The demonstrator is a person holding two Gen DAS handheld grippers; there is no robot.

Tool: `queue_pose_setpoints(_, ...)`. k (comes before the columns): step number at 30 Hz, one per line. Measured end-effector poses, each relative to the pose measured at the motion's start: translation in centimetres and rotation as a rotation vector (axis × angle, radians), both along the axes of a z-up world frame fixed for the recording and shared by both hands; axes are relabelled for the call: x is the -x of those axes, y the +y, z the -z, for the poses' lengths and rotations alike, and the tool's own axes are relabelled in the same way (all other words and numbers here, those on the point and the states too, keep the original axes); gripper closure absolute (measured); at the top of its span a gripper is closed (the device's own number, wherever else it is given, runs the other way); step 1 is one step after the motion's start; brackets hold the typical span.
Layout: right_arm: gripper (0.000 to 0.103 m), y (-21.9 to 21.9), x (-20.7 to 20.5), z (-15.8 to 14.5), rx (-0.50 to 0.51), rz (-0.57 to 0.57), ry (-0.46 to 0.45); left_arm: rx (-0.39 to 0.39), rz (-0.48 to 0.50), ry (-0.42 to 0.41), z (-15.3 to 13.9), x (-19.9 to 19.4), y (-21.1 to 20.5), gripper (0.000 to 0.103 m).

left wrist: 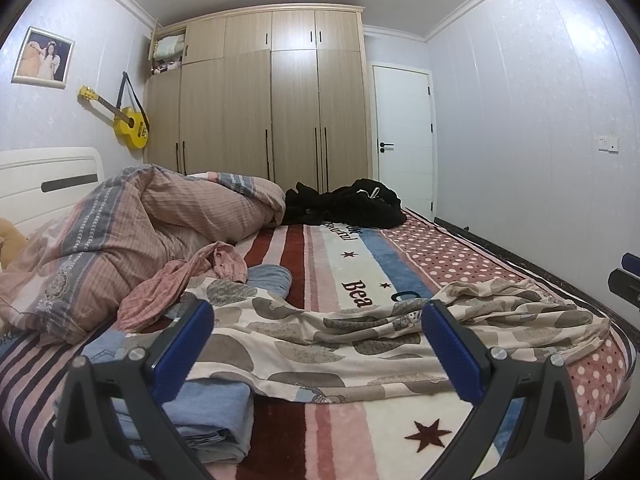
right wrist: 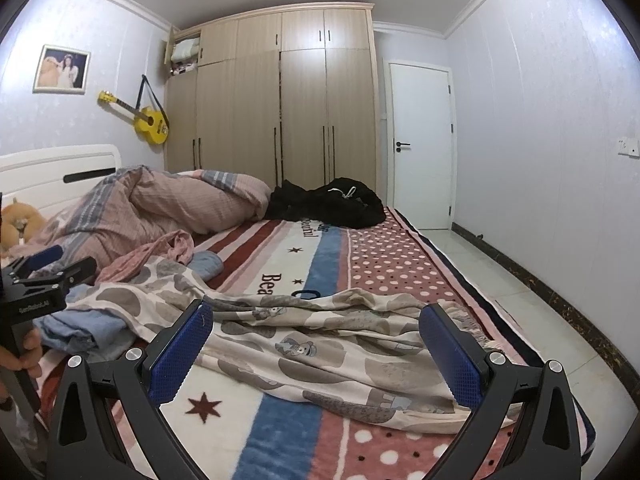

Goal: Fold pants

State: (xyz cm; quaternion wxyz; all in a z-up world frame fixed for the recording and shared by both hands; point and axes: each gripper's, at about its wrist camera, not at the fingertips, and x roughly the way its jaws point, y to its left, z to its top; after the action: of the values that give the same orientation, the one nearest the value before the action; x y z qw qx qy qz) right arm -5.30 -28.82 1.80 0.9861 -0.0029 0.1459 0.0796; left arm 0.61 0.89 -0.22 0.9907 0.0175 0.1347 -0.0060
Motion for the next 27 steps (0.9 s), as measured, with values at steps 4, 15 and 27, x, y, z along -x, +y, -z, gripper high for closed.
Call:
queue_pose_setpoints(4, 0.001, 0.2, -0.1, 0.2, -0.007, -0.002, 0.0, 0.005, 0.001, 0.002, 0.1, -0.1, 0.0, 0.001)
queue_pose_setpoints(15, 0.0, -0.7, -1.9, 2.1, -0.032, -0.006, 0.035, 0.091, 0.0, 0.076, 1.6, -0.7, 4.4, 0.001)
queue_pose_setpoints(27, 0.0, -3.8, -5.3, 7.5, -0.082, 0.03, 0.18, 0.422, -0.148, 0.346, 9.1, -3.5, 17.9, 0.001)
